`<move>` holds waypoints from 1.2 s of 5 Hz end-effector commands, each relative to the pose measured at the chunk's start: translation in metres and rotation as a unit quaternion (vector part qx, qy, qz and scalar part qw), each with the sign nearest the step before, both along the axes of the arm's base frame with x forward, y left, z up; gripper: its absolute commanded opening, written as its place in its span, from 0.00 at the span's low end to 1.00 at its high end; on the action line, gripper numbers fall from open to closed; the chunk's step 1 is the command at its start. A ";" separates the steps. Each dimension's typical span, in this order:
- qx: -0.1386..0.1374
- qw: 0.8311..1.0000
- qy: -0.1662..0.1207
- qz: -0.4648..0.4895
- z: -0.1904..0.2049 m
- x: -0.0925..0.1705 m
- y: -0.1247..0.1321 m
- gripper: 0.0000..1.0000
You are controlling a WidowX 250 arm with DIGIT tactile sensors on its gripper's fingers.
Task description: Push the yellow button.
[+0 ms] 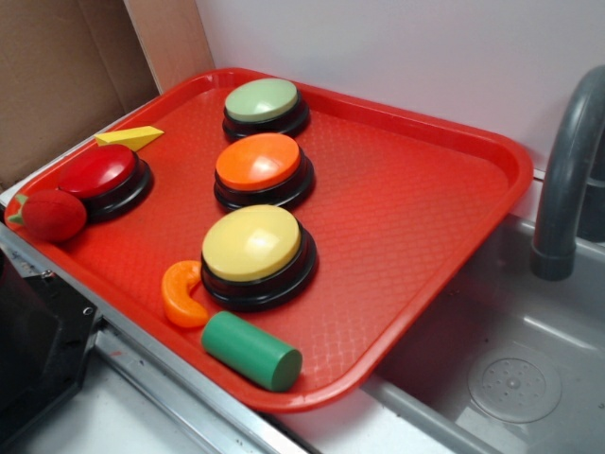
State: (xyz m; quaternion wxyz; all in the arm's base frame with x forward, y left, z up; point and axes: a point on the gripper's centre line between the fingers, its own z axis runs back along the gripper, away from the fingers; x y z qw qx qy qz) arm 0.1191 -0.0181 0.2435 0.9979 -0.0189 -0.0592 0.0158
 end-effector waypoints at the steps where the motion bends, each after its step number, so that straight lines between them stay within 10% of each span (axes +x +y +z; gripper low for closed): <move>1: 0.000 1.000 0.000 0.000 0.000 0.000 0.000 1.00; 2: 0.052 0.991 0.015 -0.126 -0.028 0.030 -0.024 1.00; 4: 0.122 0.950 -0.053 -0.283 -0.091 0.057 -0.066 1.00; 6: 0.057 0.956 -0.026 -0.286 -0.152 0.080 -0.069 1.00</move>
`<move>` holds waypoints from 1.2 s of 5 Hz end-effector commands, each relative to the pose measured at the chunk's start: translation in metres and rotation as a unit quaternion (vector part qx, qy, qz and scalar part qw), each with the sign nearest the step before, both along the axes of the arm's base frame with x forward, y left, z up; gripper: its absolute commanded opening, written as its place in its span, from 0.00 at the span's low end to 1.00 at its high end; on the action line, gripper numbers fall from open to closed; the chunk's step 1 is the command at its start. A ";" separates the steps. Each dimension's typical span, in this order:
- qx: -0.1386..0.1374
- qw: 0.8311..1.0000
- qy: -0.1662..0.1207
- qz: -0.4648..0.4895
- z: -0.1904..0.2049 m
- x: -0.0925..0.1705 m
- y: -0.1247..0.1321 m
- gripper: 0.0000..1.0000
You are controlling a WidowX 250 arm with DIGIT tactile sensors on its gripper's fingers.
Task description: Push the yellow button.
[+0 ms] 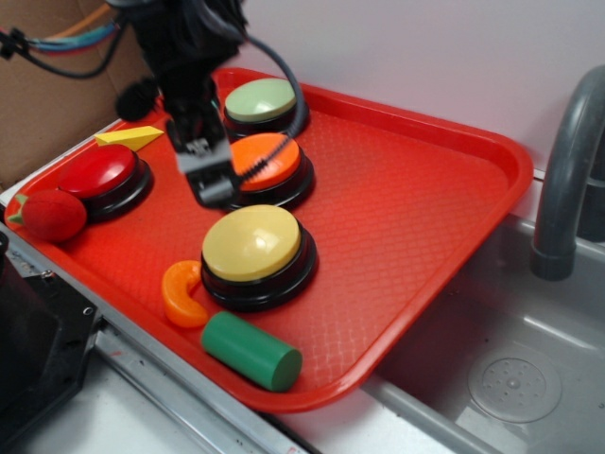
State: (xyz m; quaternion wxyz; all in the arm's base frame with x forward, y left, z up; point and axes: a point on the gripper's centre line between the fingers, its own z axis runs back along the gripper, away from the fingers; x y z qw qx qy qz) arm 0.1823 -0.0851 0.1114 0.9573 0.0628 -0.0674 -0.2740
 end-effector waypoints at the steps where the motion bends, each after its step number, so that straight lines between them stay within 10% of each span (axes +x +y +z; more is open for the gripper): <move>1: -0.066 0.997 0.035 -0.026 -0.048 0.034 -0.019 1.00; 3: -0.050 0.993 0.093 -0.059 -0.074 0.020 -0.026 1.00; 6: -0.034 0.998 -0.002 -0.053 -0.001 0.010 -0.020 1.00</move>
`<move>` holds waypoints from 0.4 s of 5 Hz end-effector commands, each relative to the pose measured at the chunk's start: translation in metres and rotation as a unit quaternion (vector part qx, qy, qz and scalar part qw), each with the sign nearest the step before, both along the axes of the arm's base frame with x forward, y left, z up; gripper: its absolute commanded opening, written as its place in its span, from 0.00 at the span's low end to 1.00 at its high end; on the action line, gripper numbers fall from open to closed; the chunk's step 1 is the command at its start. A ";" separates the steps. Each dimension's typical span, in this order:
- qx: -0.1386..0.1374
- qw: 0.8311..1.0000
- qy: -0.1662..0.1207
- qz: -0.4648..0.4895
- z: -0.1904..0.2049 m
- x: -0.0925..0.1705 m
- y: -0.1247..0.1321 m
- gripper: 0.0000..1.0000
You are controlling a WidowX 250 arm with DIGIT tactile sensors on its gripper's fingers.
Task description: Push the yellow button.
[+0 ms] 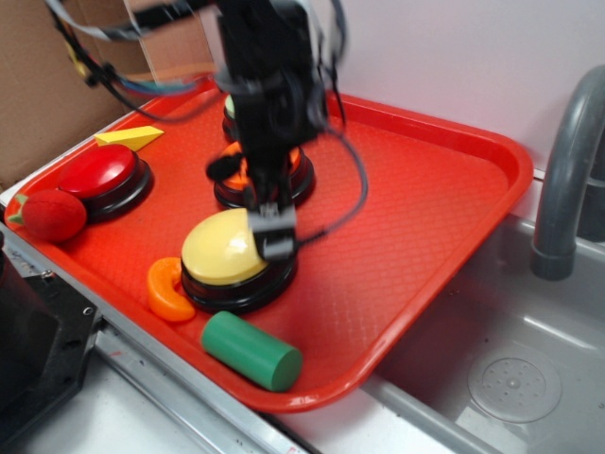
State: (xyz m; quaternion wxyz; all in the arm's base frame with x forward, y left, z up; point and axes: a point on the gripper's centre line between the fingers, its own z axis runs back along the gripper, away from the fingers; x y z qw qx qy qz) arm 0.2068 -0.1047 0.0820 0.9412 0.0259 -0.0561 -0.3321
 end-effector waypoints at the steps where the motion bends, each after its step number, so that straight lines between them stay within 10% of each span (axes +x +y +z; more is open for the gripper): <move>1: -0.030 0.999 0.011 0.025 0.032 -0.023 0.007 1.00; 2: -0.024 0.997 0.038 0.062 0.022 -0.045 0.011 1.00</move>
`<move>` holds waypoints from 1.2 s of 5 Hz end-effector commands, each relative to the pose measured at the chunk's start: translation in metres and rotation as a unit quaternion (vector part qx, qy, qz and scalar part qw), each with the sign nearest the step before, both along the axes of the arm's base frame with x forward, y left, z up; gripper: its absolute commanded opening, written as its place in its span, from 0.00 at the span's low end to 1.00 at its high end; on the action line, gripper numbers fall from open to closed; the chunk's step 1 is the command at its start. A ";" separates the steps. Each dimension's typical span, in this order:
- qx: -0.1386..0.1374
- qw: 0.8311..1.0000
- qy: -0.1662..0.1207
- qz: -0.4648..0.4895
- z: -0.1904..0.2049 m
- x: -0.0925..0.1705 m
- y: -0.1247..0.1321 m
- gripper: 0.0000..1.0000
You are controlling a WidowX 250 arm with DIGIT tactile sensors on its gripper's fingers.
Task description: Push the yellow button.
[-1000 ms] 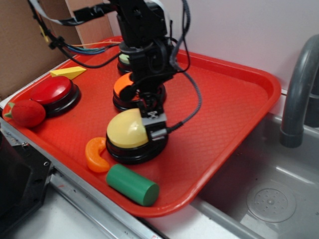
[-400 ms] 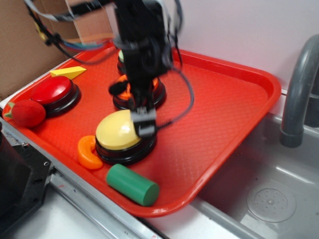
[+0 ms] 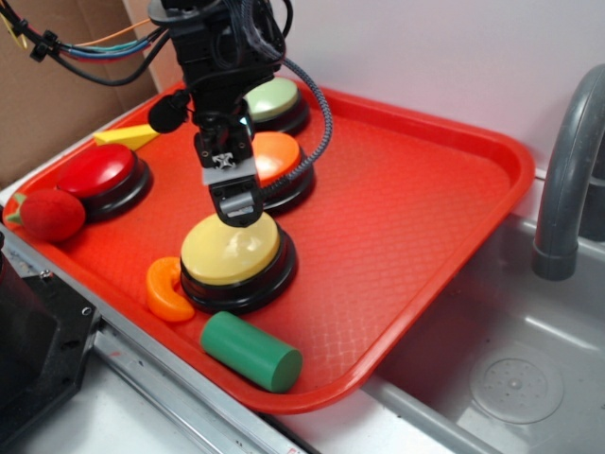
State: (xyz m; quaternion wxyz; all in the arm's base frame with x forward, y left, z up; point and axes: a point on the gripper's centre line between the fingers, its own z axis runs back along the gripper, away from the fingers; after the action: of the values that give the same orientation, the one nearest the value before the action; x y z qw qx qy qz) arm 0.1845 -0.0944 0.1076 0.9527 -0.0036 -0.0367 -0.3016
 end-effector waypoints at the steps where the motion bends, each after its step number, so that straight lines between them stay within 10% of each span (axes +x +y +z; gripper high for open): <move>1: 0.002 0.999 -0.002 0.052 -0.031 -0.034 0.005 1.00; 4: -0.013 1.000 0.020 0.018 -0.070 0.006 -0.009 1.00; 6: 0.018 0.999 -0.044 -0.008 0.002 0.006 -0.008 1.00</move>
State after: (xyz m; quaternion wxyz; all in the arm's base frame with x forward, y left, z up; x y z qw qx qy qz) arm 0.1893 -0.0929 0.0969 0.9506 0.0285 -0.0432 -0.3059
